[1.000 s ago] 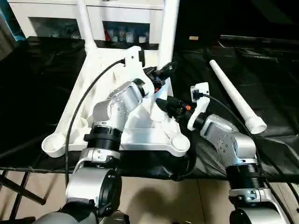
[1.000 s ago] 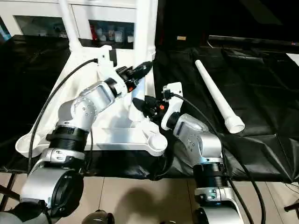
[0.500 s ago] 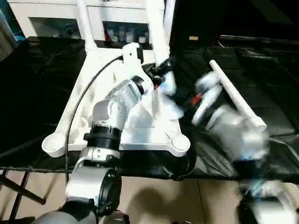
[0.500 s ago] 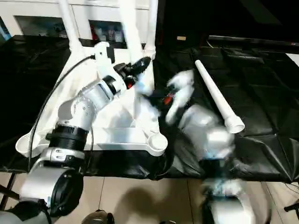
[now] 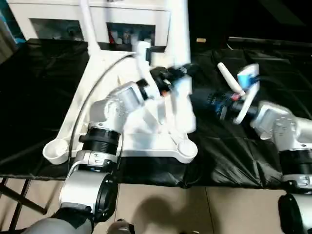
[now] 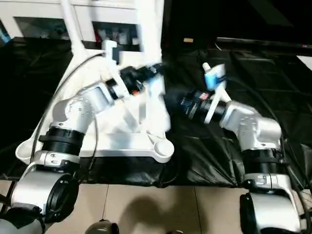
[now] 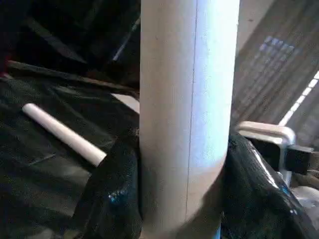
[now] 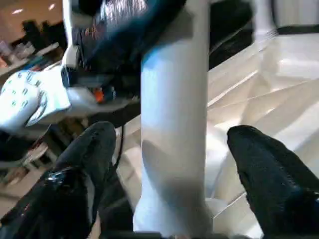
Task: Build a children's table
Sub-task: Pick table leg
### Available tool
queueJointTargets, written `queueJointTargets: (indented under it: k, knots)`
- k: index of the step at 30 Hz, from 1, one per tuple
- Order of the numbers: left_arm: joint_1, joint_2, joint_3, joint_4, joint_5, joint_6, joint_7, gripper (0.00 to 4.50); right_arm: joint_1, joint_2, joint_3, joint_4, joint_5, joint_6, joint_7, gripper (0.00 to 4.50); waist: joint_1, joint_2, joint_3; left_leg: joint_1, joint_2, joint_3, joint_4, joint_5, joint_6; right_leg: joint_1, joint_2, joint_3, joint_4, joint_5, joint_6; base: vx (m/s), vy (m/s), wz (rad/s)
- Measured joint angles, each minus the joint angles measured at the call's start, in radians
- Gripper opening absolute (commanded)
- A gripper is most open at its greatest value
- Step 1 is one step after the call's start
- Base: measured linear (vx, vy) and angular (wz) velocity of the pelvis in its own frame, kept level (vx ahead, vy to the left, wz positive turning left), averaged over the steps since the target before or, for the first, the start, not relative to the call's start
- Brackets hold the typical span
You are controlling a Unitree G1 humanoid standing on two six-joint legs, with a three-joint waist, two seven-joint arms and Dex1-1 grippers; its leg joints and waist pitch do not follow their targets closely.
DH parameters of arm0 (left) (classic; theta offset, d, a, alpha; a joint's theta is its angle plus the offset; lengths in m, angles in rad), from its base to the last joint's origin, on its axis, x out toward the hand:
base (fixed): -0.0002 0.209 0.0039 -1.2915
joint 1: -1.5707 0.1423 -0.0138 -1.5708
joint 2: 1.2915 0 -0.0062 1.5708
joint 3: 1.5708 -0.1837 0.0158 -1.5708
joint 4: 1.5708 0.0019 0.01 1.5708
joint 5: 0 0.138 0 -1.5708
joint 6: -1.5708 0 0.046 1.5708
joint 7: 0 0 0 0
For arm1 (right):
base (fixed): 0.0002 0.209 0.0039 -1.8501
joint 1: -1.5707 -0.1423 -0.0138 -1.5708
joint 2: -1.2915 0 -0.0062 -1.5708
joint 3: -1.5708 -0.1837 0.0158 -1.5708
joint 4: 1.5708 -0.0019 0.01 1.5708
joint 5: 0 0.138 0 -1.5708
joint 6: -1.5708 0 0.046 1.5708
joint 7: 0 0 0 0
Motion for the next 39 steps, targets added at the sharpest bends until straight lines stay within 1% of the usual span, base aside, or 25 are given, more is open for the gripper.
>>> queueJointTargets:
  k: [3,4,9,12,16,18,19,21,22,24,25,28,29,31,32,33,36,38,39]
  knots:
    - [-0.004,0.024,-0.014,-0.002,-0.016,0.017,-0.066,1.88,-0.026,-0.029,0.021,0.024,-0.003,0.02,0.05,4.5,0.0,0.0,0.0,0.0,0.0,0.0,0.0,0.0,0.0,0.0,0.0,0.0,0.0,0.0,0.0,0.0,0.0,0.0]
    - [-0.004,0.027,-0.018,-0.003,-0.019,0.019,-0.078,1.88,-0.03,-0.034,0.025,0.024,-0.003,0.021,0.058,4.5,0.0,0.0,0.0,0.0,0.0,0.0,0.0,0.0,0.0,0.0,0.0,0.0,0.0,0.0,0.0,0.0,0.0,0.0]
    - [-0.004,0.039,-0.072,-0.053,-0.034,0.055,-0.193,1.88,-0.06,-0.05,0.093,0.04,-0.024,0.025,0.137,4.5,0.0,0.0,0.0,0.0,0.0,0.0,0.0,0.0,0.0,0.0,0.0,0.0,0.0,0.0,0.0,0.0,0.0,0.0]
    - [-0.004,0.048,-0.088,-0.062,-0.042,0.069,-0.226,1.88,-0.062,-0.054,0.123,0.056,-0.034,0.025,0.169,4.5,0.0,0.0,0.0,0.0,0.0,0.0,0.0,0.0,0.0,0.0,0.0,0.0,0.0,0.0,-0.001,0.0,0.0,0.0]
    - [-0.004,0.048,-0.09,-0.069,-0.044,0.079,-0.236,1.88,-0.071,-0.056,0.169,0.06,-0.05,0.025,0.21,4.5,0.0,0.0,0.0,0.0,0.0,0.0,0.001,0.0,0.0,0.0,0.0,0.0,0.0,0.0,-0.001,0.0,0.0,0.0]
    - [-0.004,0.047,-0.092,-0.069,-0.044,0.08,-0.238,1.88,-0.083,-0.054,0.178,0.067,-0.052,0.025,0.226,4.22,0.0,0.0,0.0,0.0,0.0,0.0,0.001,0.0,0.0,0.0,0.0,0.0,0.001,0.0,-0.001,0.0,0.0,0.0]
    - [-0.004,0.048,-0.092,-0.069,-0.045,0.082,-0.239,1.88,-0.089,-0.053,0.182,0.069,-0.054,0.024,0.23,4.22,0.0,0.0,0.0,0.0,0.0,0.0,0.001,0.0,0.0,0.0,0.0,0.0,0.001,0.0,-0.001,0.0,0.0,0.0]
    - [-0.004,0.049,-0.095,-0.07,-0.046,0.09,-0.245,1.88,-0.1,-0.049,0.191,0.081,-0.059,0.019,0.245,4.03,0.0,0.0,0.0,0.0,0.0,0.0,0.001,0.0,0.0,0.0,0.0,0.0,0.001,0.0,-0.001,0.0,0.0,0.0]
    - [-0.003,0.051,-0.098,-0.072,-0.047,0.097,-0.251,1.88,-0.1,-0.049,0.195,0.085,-0.061,0.017,0.247,4.03,0.0,0.0,0.0,0.0,0.0,0.0,0.001,0.0,0.0,0.0,0.0,0.0,0.001,0.0,-0.001,0.0,0.0,0.0]
    - [-0.001,0.057,-0.108,-0.078,-0.05,0.101,-0.261,1.88,-0.1,-0.047,0.204,0.092,-0.064,0.017,0.252,3.76,0.0,0.0,0.0,0.0,0.0,0.0,0.001,0.0,0.0,0.0,0.0,0.0,0.001,0.0,-0.001,0.0,0.0,0.0]
    - [0.0,0.059,-0.108,-0.078,-0.05,0.103,-0.261,1.88,-0.1,-0.046,0.207,0.092,-0.064,0.017,0.256,3.72,0.0,0.0,0.0,0.0,0.0,0.0,0.001,0.0,0.0,0.0,0.0,0.0,0.001,0.0,-0.001,0.0,0.0,0.0]
    - [0.002,0.058,-0.108,-0.078,-0.05,0.103,-0.261,1.88,-0.1,-0.046,0.209,0.092,-0.064,0.016,0.271,3.4,0.001,0.0,0.0,0.0,0.0,0.0,0.001,0.0,0.0,0.0,0.0,0.0,0.001,0.0,-0.001,0.0,0.0,0.0]
    - [0.002,0.058,-0.108,-0.078,-0.05,0.103,-0.261,1.88,-0.1,-0.046,0.209,0.092,-0.064,0.016,0.273,3.4,0.001,0.0,0.0,0.0,0.0,0.0,0.001,0.0,0.0,0.0,0.0,0.0,0.001,0.0,-0.001,0.0,0.0,0.0]
    - [0.002,0.057,-0.109,-0.078,-0.05,0.103,-0.26,1.88,-0.1,-0.046,0.211,0.091,-0.064,0.016,0.284,3.19,0.001,0.0,0.0,0.0,0.0,0.0,0.002,0.0,0.0,0.0,0.0,0.0,0.001,0.0,-0.001,0.0,0.0,0.0]
    - [0.002,0.057,-0.109,-0.078,-0.05,0.103,-0.26,1.88,-0.1,-0.046,0.211,0.091,-0.064,0.016,0.287,3.19,0.001,0.0,0.0,0.0,0.0,0.0,0.002,0.0,0.0,0.0,0.0,0.0,0.001,0.0,-0.001,0.0,0.0,0.0]
    - [0.002,0.057,-0.109,-0.078,-0.05,0.103,-0.26,1.88,-0.1,-0.046,0.211,0.091,-0.064,0.016,0.289,2.96,0.001,0.0,0.0,0.0,0.0,0.0,0.002,0.0,0.0,0.0,0.0,0.0,0.002,0.0,-0.001,0.0,0.0,0.0]
    - [0.002,0.057,-0.109,-0.077,-0.05,0.103,-0.258,1.88,-0.1,-0.045,0.214,0.091,-0.063,0.016,0.293,2.82,0.001,0.0,0.0,0.0,0.0,0.0,0.002,0.0,0.0,0.0,0.0,0.0,0.002,0.0,-0.001,0.0,0.0,0.0]
    - [0.002,0.057,-0.109,-0.077,-0.05,0.103,-0.258,1.88,-0.1,-0.043,0.217,0.091,-0.062,0.017,0.293,2.56,0.001,0.0,0.0,0.0,0.0,0.0,0.002,0.0,0.0,0.0,0.0,0.0,0.002,0.0,-0.001,0.0,0.0,0.0]
    - [0.002,0.057,-0.109,-0.077,-0.049,0.103,-0.256,1.88,-0.1,-0.042,0.217,0.091,-0.062,0.017,0.294,2.56,0.001,0.0,0.0,0.0,0.0,0.0,0.002,0.0,0.0,0.0,0.0,0.0,0.002,0.0,-0.001,0.0,0.0,0.0]
